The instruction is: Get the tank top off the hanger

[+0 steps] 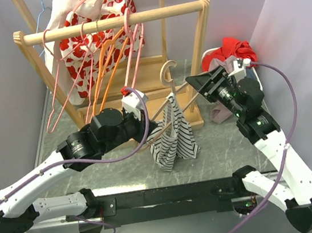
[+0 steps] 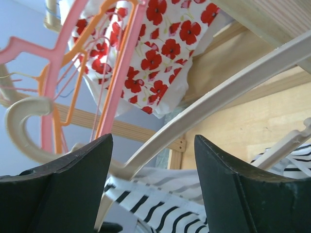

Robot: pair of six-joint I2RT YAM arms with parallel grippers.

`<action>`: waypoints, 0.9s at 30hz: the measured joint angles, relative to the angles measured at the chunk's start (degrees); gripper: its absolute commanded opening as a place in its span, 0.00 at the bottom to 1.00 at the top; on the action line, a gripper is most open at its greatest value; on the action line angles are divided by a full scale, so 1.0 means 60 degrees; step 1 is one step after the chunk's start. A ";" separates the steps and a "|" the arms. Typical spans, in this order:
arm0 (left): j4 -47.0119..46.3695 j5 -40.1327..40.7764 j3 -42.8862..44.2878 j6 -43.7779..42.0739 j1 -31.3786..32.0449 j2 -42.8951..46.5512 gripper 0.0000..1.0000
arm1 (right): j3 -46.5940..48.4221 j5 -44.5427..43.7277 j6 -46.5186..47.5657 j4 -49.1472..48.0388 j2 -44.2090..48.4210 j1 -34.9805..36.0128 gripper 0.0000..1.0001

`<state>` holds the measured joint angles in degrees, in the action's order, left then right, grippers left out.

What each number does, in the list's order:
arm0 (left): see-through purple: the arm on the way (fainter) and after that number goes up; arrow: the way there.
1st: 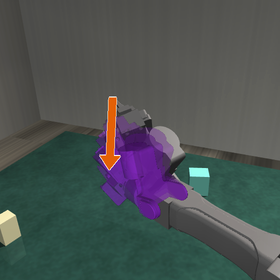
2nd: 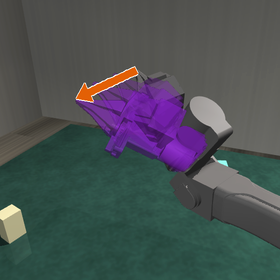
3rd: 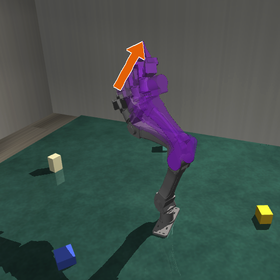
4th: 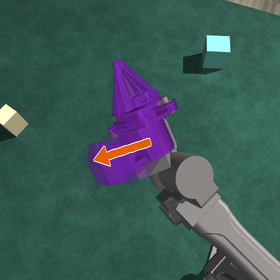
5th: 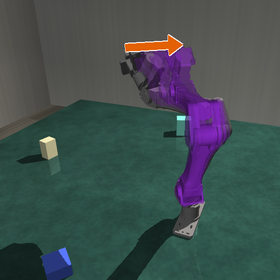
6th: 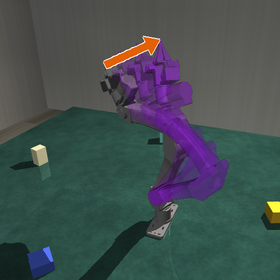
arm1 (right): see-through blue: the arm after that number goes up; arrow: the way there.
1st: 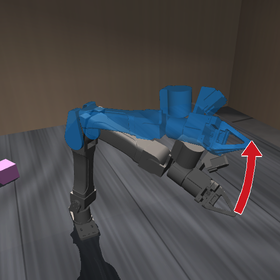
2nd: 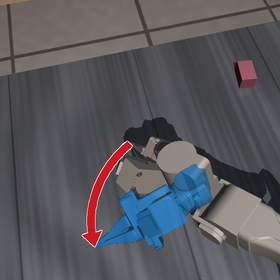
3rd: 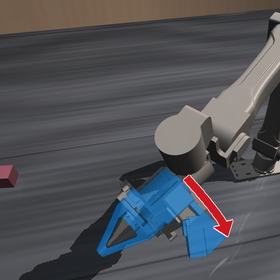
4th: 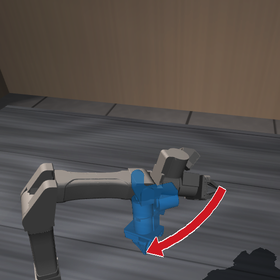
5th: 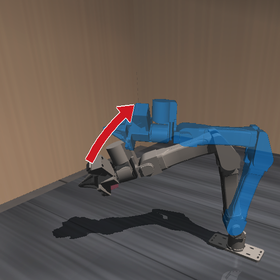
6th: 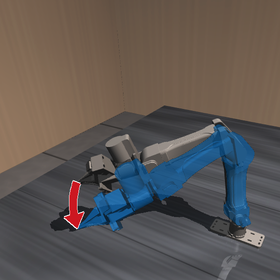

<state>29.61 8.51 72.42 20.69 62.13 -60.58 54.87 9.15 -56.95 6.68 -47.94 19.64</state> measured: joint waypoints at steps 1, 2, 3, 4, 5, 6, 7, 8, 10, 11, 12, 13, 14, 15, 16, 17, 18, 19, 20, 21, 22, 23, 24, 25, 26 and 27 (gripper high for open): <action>-0.0007 0.0004 0.0000 0.0000 0.0000 0.0000 0.01 | 0.0091 0.0029 -0.0004 0.0022 -0.0153 0.0000 0.77; -0.0011 0.0004 0.0000 0.0000 0.0000 0.0000 0.01 | 0.0124 0.0062 -0.0007 -0.0022 -0.0299 0.0000 0.77; -0.0022 0.0007 0.0000 0.0000 0.0000 0.0000 0.01 | 0.0124 0.0080 -0.0033 -0.0029 -0.0419 0.0000 0.77; -0.0044 0.0000 0.0000 0.0000 0.0000 0.0000 0.01 | 0.0124 0.0095 -0.0044 -0.0015 -0.0525 0.0000 0.77; -0.0058 -0.0011 0.0000 0.0000 0.0000 0.0000 0.01 | 0.0124 0.0095 -0.0044 -0.0029 -0.0612 0.0000 0.77; -0.0073 -0.0026 0.0000 0.0000 0.0000 0.0004 0.01 | 0.0124 0.0098 -0.0044 -0.0044 -0.0674 0.0000 0.77; -0.0113 -0.0047 -0.0011 0.0000 0.0004 0.0004 0.01 | 0.0124 0.0091 -0.0044 -0.0066 -0.0750 0.0000 0.77; -0.0168 -0.0058 -0.0033 0.0000 0.0015 0.0011 0.01 | 0.0127 0.0095 -0.0044 -0.0087 -0.0809 0.0000 0.76; -0.0397 -0.0142 -0.0182 0.0000 0.0033 0.0069 0.01 | 0.0204 0.0095 -0.0040 -0.0113 -0.0998 0.0000 0.55; -0.0437 -0.0200 -0.0244 -0.0004 0.0040 0.0095 0.01 | 0.0240 0.0106 -0.0036 -0.0193 -0.1107 0.0000 0.48; -0.0466 -0.0251 -0.0288 -0.0007 0.0044 0.0106 0.01 | 0.0248 0.0131 0.0000 -0.0280 -0.1184 0.0000 0.42; -0.0510 -0.0288 -0.0317 -0.0007 0.0058 0.0106 0.01 | 0.0248 0.0135 -0.0109 -0.0310 -0.1253 0.0000 0.31; -0.0535 -0.0306 -0.0324 -0.0007 0.0058 0.0102 0.01 | 0.0251 0.0171 -0.0364 -0.0390 -0.1311 0.0000 0.26; -0.0539 -0.0328 -0.0339 -0.0015 0.0058 0.0076 0.01 | 0.0299 0.0197 -0.0612 -0.0466 -0.1370 0.0000 0.19; -0.0521 -0.0364 -0.0368 -0.0029 0.0058 0.0036 0.01 | 0.0393 0.0240 -0.0998 -0.0572 -0.1424 0.0000 0.02; -0.0510 -0.0382 -0.0404 -0.0040 0.0058 -0.0011 0.01 | 0.0506 0.0284 -0.1290 -0.0703 -0.1468 0.0000 0.00; -0.0470 -0.0423 -0.0452 -0.0055 0.0058 -0.0091 0.05 | 0.0608 0.0364 -0.1614 -0.0838 -0.1472 0.0015 0.00; -0.0393 -0.0444 -0.0484 -0.0087 0.0066 -0.0204 0.13 | 0.0670 0.0433 -0.1800 -0.0943 -0.1453 0.0036 0.00; -0.0390 -0.0455 -0.0503 -0.0117 0.0066 -0.0288 0.22 | 0.0718 0.0437 -0.1865 -0.1042 -0.1406 0.0062 0.00; -0.0408 -0.0470 -0.0506 -0.0168 0.0073 -0.0361 0.37 | 0.0721 0.0430 -0.1821 -0.1071 -0.1315 0.0066 0.00; -0.0415 -0.0517 -0.0506 -0.0204 0.0084 -0.0393 0.39 | 0.0692 0.0423 -0.1770 -0.1064 -0.1209 0.0066 0.00; -0.0415 -0.0517 -0.0506 -0.0215 0.0091 -0.0401 0.41 | 0.0641 0.0412 -0.1406 -0.1035 -0.1086 0.0062 0.00; -0.0477 -0.0514 -0.0506 -0.0273 0.0091 -0.0386 0.51 | 0.0565 0.0350 -0.1067 -0.0958 -0.0947 0.0058 0.00; -0.0586 -0.0499 -0.0506 -0.0262 0.0098 -0.0350 0.54 | 0.0444 0.0229 -0.0783 -0.0867 -0.0772 0.0058 0.00; -0.0678 -0.0437 -0.0506 -0.0302 0.0098 -0.0310 0.54 | 0.0335 0.0117 -0.0550 -0.0707 -0.0597 0.0058 0.00; -0.0758 -0.0375 -0.0506 -0.0291 0.0098 -0.0273 0.56 | 0.0270 -0.0011 -0.0331 -0.0484 -0.0404 0.0058 0.00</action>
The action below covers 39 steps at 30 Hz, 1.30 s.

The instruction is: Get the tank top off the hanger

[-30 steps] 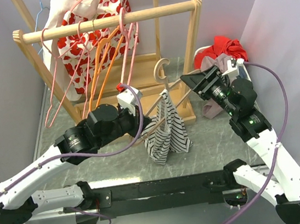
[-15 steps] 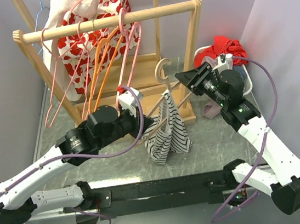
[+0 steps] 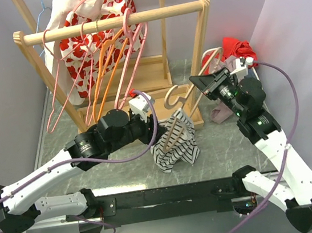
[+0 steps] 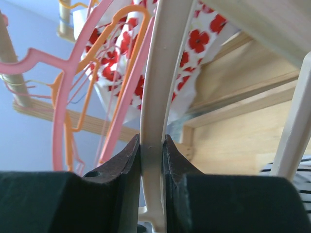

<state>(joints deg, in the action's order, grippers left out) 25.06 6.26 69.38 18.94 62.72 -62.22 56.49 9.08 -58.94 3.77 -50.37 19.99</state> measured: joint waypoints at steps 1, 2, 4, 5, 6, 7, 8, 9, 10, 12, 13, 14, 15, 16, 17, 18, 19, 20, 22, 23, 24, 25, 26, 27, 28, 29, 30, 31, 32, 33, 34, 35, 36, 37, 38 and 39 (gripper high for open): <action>-0.0076 0.0047 0.0000 -0.0011 0.0000 0.0022 0.58 | -0.0025 -0.0131 0.0186 0.0189 0.0164 0.0000 0.00; -0.0135 0.0109 0.0000 -0.0025 0.0000 0.0036 0.60 | -0.0029 -0.0255 0.0375 0.0353 0.0302 0.0000 0.00; -0.0215 0.0211 0.0000 -0.0047 0.0000 0.0044 0.67 | -0.0029 -0.0470 0.0688 0.0659 0.0576 0.0000 0.00; -0.0251 0.0248 0.0000 -0.0091 0.0000 0.0040 0.66 | -0.0029 -0.0568 0.0812 0.0794 0.0681 0.0000 0.00; -0.0280 0.0277 0.0000 -0.0087 0.0000 0.0040 0.65 | -0.0029 -0.0645 0.0900 0.0892 0.0765 0.0000 0.00; -0.0295 0.0295 0.0000 -0.0102 0.0000 0.0044 0.65 | -0.0025 -0.0736 0.1024 0.1049 0.0860 0.0000 0.00; -0.0302 0.0328 0.0000 -0.0113 0.0000 0.0040 0.65 | -0.0025 -0.0834 0.1188 0.1220 0.0936 0.0000 0.00; -0.0302 0.0342 0.0000 -0.0117 0.0000 0.0040 0.66 | 0.0022 -0.0896 0.1413 0.1461 0.0976 0.0000 0.00; -0.0295 0.0375 0.0000 -0.0113 0.0000 0.0040 0.66 | 0.0175 -0.1013 0.1657 0.1807 0.0969 0.0000 0.00; -0.0295 0.0423 0.0000 -0.0109 0.0000 0.0040 0.66 | 0.0539 -0.1388 0.2175 0.2415 0.0882 0.0007 0.00; -0.0295 0.0444 0.0000 -0.0109 0.0000 0.0040 0.67 | 0.0739 -0.1636 0.2448 0.2739 0.0841 0.0007 0.00; -0.0295 0.0452 0.0000 -0.0106 0.0000 0.0040 0.67 | 0.0918 -0.1869 0.2677 0.3024 0.0820 0.0007 0.00; -0.0295 0.0463 0.0000 -0.0106 0.0000 0.0040 0.68 | 0.1038 -0.2065 0.2856 0.3217 0.0827 0.0007 0.00; -0.0299 0.0484 0.0000 -0.0102 0.0000 0.0044 0.68 | 0.1086 -0.2204 0.2998 0.3337 0.0871 0.0004 0.00; -0.0299 0.0503 0.0000 -0.0106 0.0000 0.0047 0.68 | 0.1086 -0.2273 0.3038 0.3384 0.0918 0.0004 0.00; -0.0299 0.0521 0.0000 -0.0106 0.0000 0.0047 0.66 | 0.1086 -0.2313 0.3056 0.3442 0.0969 0.0004 0.00; -0.0302 0.0525 0.0000 -0.0102 0.0000 0.0047 0.65 | 0.1082 -0.2317 0.3009 0.3461 0.1005 0.0004 0.00; -0.0310 0.0521 0.0000 -0.0109 0.0000 0.0047 0.63 | 0.1078 -0.2302 0.2936 0.3428 0.1024 0.0004 0.00; -0.0350 0.0506 0.0000 -0.0106 0.0000 0.0058 0.61 | 0.0998 -0.2284 0.2718 0.3195 0.1045 0.0004 0.00; -0.0372 0.0470 0.0000 -0.0102 0.0000 0.0066 0.61 | 0.0907 -0.2277 0.2546 0.3027 0.1075 0.0004 0.00; -0.0412 0.0408 0.0000 -0.0113 0.0000 0.0084 0.64 | 0.0747 -0.2288 0.2433 0.2728 0.1122 0.0004 0.00; -0.0488 0.0357 0.0000 -0.0117 0.0000 0.0098 0.69 | 0.0532 -0.2306 0.2353 0.2361 0.1195 0.0004 0.00; -0.0616 0.0288 -0.0011 -0.0113 0.0000 0.0127 0.70 | 0.0331 -0.2310 0.2306 0.2040 0.1268 0.0004 0.00; -0.0729 0.0237 -0.0051 -0.0109 0.0000 0.0160 0.69 | 0.0251 -0.2324 0.2339 0.1880 0.1297 0.0004 0.00; -0.0816 0.0204 -0.0087 -0.0117 0.0000 0.0204 0.70 | 0.0280 -0.2375 0.2459 0.1851 0.1271 0.0004 0.00; -0.0918 0.0178 -0.0142 -0.0106 0.0000 0.0259 0.70 | 0.0430 -0.2448 0.2565 0.1927 0.1173 0.0004 0.00; -0.0969 0.0175 -0.0171 -0.0106 0.0000 0.0284 0.72 | 0.0608 -0.2510 0.2637 0.1982 0.1078 0.0004 0.00; -0.1056 0.0171 -0.0200 -0.0109 0.0000 0.0313 0.72 | 0.0834 -0.2546 0.2710 0.1956 0.0947 0.0004 0.00; -0.1188 0.0175 -0.0251 -0.0113 0.0000 0.0331 0.73 | 0.0984 -0.2543 0.2747 0.1883 0.0856 0.0004 0.00; -0.1366 0.0146 -0.0324 -0.0113 0.0000 0.0339 0.73 | 0.1038 -0.2535 0.2747 0.1803 0.0820 0.0004 0.00; -0.1534 0.0098 -0.0397 -0.0113 0.0000 0.0342 0.74 | 0.1038 -0.2503 0.2714 0.1759 0.0827 0.0004 0.00; -0.1738 0.0025 -0.0492 -0.0113 0.0000 0.0324 0.75 | 0.1031 -0.2444 0.2648 0.1738 0.0845 0.0004 0.00; -0.1942 -0.0073 -0.0576 -0.0109 0.0000 0.0291 0.75 | 0.1031 -0.2357 0.2543 0.1719 0.0852 0.0004 0.00; -0.2138 -0.0157 -0.0645 -0.0102 0.0000 0.0237 0.75 | 0.1024 -0.2299 0.2455 0.1698 0.0852 0.0004 0.00; -0.2477 -0.0259 -0.0765 -0.0066 0.0000 0.0149 0.75 | 0.0987 -0.2204 0.2342 0.1610 0.0856 0.0004 0.00; -0.2845 -0.0353 -0.0922 -0.0022 0.0000 0.0058 0.76 | 0.0936 -0.2095 0.2211 0.1530 0.0860 0.0004 0.00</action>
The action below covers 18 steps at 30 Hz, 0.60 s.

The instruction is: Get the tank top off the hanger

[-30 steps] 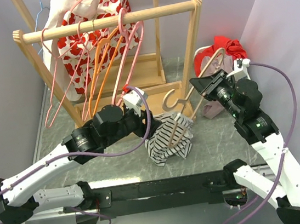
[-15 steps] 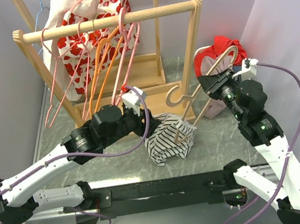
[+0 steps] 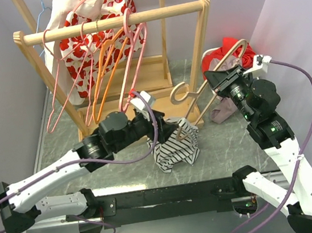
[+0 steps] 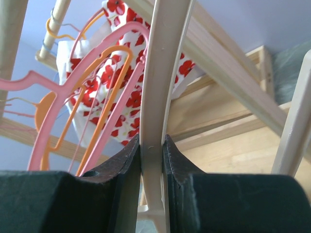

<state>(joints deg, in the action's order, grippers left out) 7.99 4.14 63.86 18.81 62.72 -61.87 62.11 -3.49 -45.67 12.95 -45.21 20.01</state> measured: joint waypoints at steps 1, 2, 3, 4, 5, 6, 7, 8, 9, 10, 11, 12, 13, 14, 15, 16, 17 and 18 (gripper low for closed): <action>-0.0328 -0.0080 -0.0171 0.0044 0.0000 -0.0098 0.75 | -0.0051 0.0084 -0.0135 -0.0073 0.0000 0.0000 0.00; -0.0703 -0.0157 -0.0397 0.0080 0.0000 -0.0208 0.71 | -0.0091 0.0175 -0.0251 -0.0102 0.0000 0.0000 0.00; -0.1035 -0.0233 -0.0630 0.0113 0.0000 -0.0321 0.70 | -0.0109 0.0244 -0.0361 -0.0124 -0.0007 0.0000 0.00; -0.1253 -0.0313 -0.0809 0.0178 0.0000 -0.0459 0.67 | -0.0109 0.0299 -0.0466 -0.0153 -0.0022 0.0000 0.00; -0.1410 -0.0408 -0.0947 0.0244 0.0000 -0.0619 0.60 | -0.0109 0.0346 -0.0535 -0.0219 -0.0033 0.0000 0.00; -0.1534 -0.0514 -0.1064 0.0310 0.0000 -0.0831 0.55 | -0.0106 0.0393 -0.0594 -0.0273 -0.0036 0.0000 0.00; -0.1559 -0.0579 -0.1089 0.0375 0.0000 -0.0987 0.50 | -0.0106 0.0423 -0.0630 -0.0310 -0.0036 0.0000 0.00; -0.1592 -0.0663 -0.1089 0.0423 0.0000 -0.1169 0.43 | -0.0106 0.0441 -0.0663 -0.0342 -0.0036 0.0000 0.00; -0.1628 -0.0721 -0.1089 0.0492 0.0000 -0.1308 0.40 | -0.0106 0.0448 -0.0670 -0.0375 -0.0036 0.0000 0.00; -0.1643 -0.0725 -0.1089 0.0543 0.0000 -0.1377 0.35 | -0.0106 0.0452 -0.0678 -0.0390 -0.0036 0.0000 0.00; -0.1654 -0.0725 -0.1089 0.0565 0.0000 -0.1417 0.26 | -0.0106 0.0459 -0.0688 -0.0393 -0.0036 0.0000 0.00; -0.1683 -0.0721 -0.1089 0.0583 0.0000 -0.1417 0.21 | -0.0106 0.0481 -0.0703 -0.0404 -0.0036 0.0000 0.00; -0.1752 -0.0714 -0.1089 0.0634 0.0000 -0.1410 0.16 | -0.0106 0.0488 -0.0721 -0.0419 -0.0036 0.0000 0.00; -0.1818 -0.0714 -0.1089 0.0645 0.0000 -0.1395 0.03 | -0.0106 0.0499 -0.0739 -0.0444 -0.0036 0.0000 0.00; -0.1840 -0.0714 -0.1089 0.0667 0.0000 -0.1384 0.01 | -0.0106 0.0492 -0.0736 -0.0481 -0.0036 0.0000 0.00; -0.1865 -0.0714 -0.1089 0.0648 0.0000 -0.1373 0.01 | -0.0106 0.0488 -0.0736 -0.0510 -0.0036 0.0000 0.00; -0.1876 -0.0718 -0.1089 0.0674 0.0000 -0.1366 0.01 | -0.0106 0.0474 -0.0739 -0.0517 -0.0036 -0.0004 0.00; -0.1872 -0.0718 -0.1089 0.0663 0.0000 -0.1355 0.01 | -0.0106 0.0474 -0.0743 -0.0517 -0.0036 -0.0004 0.00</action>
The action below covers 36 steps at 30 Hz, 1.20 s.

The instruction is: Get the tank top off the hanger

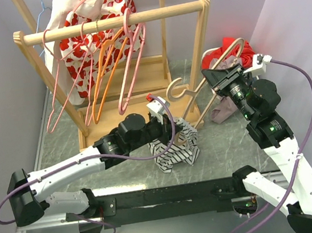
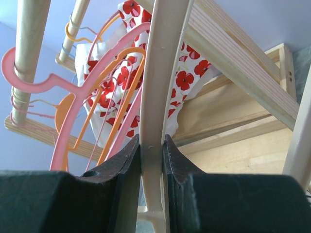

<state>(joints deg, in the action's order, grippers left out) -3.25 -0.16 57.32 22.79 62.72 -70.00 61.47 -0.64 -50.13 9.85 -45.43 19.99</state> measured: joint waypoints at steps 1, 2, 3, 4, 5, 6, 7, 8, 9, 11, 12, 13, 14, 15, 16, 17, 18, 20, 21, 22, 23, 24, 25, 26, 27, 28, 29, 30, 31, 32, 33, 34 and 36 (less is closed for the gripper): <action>0.0004 0.0000 0.0000 0.0004 0.0000 0.0011 0.01 | 0.0000 0.0004 -0.0004 -0.0007 -0.0007 0.0000 0.00; 0.0004 0.0000 0.0000 0.0004 0.0000 0.0015 0.01 | 0.0000 0.0004 -0.0007 -0.0015 -0.0007 0.0000 0.00; 0.0004 0.0000 0.0000 0.0004 0.0000 0.0015 0.01 | 0.0000 0.0004 -0.0011 -0.0018 -0.0007 0.0000 0.00; 0.0011 0.0000 0.0000 0.0004 0.0000 0.0015 0.01 | 0.0000 0.0004 -0.0011 -0.0018 -0.0007 0.0000 0.00; 0.0022 0.0000 0.0000 0.0004 0.0000 0.0015 0.01 | 0.0000 0.0000 -0.0011 -0.0011 -0.0007 0.0000 0.00; 0.0044 0.0000 0.0004 0.0004 0.0000 0.0015 0.01 | 0.0000 -0.0007 0.0004 0.0007 -0.0007 0.0000 0.00; 0.0080 0.0000 0.0007 0.0000 0.0000 0.0018 0.01 | 0.0000 -0.0015 0.0007 0.0029 -0.0007 0.0000 0.00; 0.0113 0.0000 0.0007 0.0000 0.0000 0.0029 0.07 | 0.0000 -0.0055 0.0011 0.0073 -0.0007 0.0004 0.00; 0.0171 0.0000 0.0007 0.0000 0.0000 0.0051 0.09 | 0.0000 -0.0087 0.0018 0.0120 -0.0007 0.0004 0.00; 0.0291 0.0000 0.0007 0.0000 0.0000 0.0153 0.07 | 0.0004 -0.0149 0.0011 0.0211 -0.0007 0.0004 0.00; 0.0335 0.0000 0.0000 -0.0004 0.0000 0.0222 0.09 | 0.0015 -0.0168 0.0004 0.0248 -0.0007 0.0004 0.00; 0.0361 0.0015 -0.0022 -0.0004 0.0000 0.0310 0.11 | 0.0033 -0.0178 -0.0007 0.0273 -0.0007 0.0004 0.00; 0.0361 0.0040 -0.0084 0.0000 0.0000 0.0419 0.13 | 0.0051 -0.0171 -0.0036 0.0291 -0.0007 0.0018 0.00; 0.0361 0.0066 -0.0146 0.0000 0.0000 0.0532 0.13 | 0.0055 -0.0131 -0.0076 0.0295 -0.0007 0.0033 0.00; 0.0368 0.0080 -0.0186 0.0004 0.0000 0.0616 0.15 | 0.0055 -0.0098 -0.0113 0.0291 -0.0004 0.0055 0.00; 0.0375 0.0080 -0.0197 0.0000 0.0004 0.0659 0.19 | 0.0055 -0.0062 -0.0175 0.0277 -0.0004 0.0066 0.00; 0.0382 0.0080 -0.0197 0.0004 0.0004 0.0681 0.29 | 0.0055 -0.0055 -0.0222 0.0255 -0.0004 0.0066 0.00; 0.0382 0.0080 -0.0197 -0.0015 0.0011 0.0678 0.34 | 0.0055 -0.0007 -0.0251 0.0229 -0.0004 0.0066 0.00; 0.0390 0.0080 -0.0197 0.0029 0.0011 0.0678 0.35 | 0.0055 -0.0004 -0.0178 0.0219 -0.0007 0.0066 0.00; 0.0382 0.0080 -0.0197 0.0040 0.0011 0.0678 0.40 | 0.0055 -0.0015 -0.0098 0.0229 -0.0004 0.0047 0.00; 0.0364 0.0080 -0.0197 0.0047 0.0007 0.0678 0.41 | 0.0055 -0.0029 -0.0051 0.0226 -0.0011 0.0036 0.00; 0.0364 0.0080 -0.0197 0.0051 0.0007 0.0674 0.40 | 0.0055 -0.0022 0.0000 0.0237 -0.0018 0.0025 0.00; 0.0361 0.0080 -0.0197 0.0069 0.0007 0.0667 0.38 | 0.0055 -0.0022 0.0018 0.0248 -0.0018 0.0015 0.00; 0.0350 0.0080 -0.0197 0.0073 0.0011 0.0663 0.37 | 0.0055 -0.0022 0.0047 0.0244 -0.0018 0.0015 0.00; 0.0331 0.0080 -0.0197 0.0076 0.0011 0.0645 0.35 | 0.0055 -0.0015 0.0051 0.0244 -0.0018 0.0015 0.00; 0.0299 0.0080 -0.0193 0.0073 0.0007 0.0616 0.28 | 0.0055 -0.0011 0.0062 0.0244 -0.0018 0.0015 0.00; 0.0291 0.0080 -0.0189 0.0069 0.0007 0.0583 0.26 | 0.0055 -0.0007 0.0066 0.0244 -0.0018 0.0015 0.00; 0.0291 0.0080 -0.0182 0.0062 0.0007 0.0543 0.23 | 0.0055 -0.0007 0.0080 0.0244 -0.0018 0.0015 0.00; 0.0288 0.0080 -0.0171 0.0062 0.0007 0.0492 0.20 | 0.0055 -0.0004 0.0091 0.0244 -0.0018 0.0015 0.00; 0.0273 0.0080 -0.0171 0.0058 0.0007 0.0448 0.16 | 0.0055 0.0000 0.0102 0.0248 -0.0018 0.0015 0.00; 0.0259 0.0076 -0.0171 0.0055 0.0007 0.0397 0.12 | 0.0055 0.0004 0.0124 0.0251 -0.0015 0.0015 0.00; 0.0233 0.0076 -0.0171 0.0051 0.0007 0.0353 0.05 | 0.0055 0.0004 0.0149 0.0255 -0.0015 0.0015 0.00; 0.0178 0.0073 -0.0171 0.0025 0.0007 0.0270 0.01 | 0.0047 0.0007 0.0200 0.0259 -0.0018 0.0000 0.00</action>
<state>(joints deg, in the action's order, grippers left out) -2.17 0.27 56.29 22.94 62.76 -68.38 61.76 -0.60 -48.93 11.40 -45.54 19.99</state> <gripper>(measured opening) 0.074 0.263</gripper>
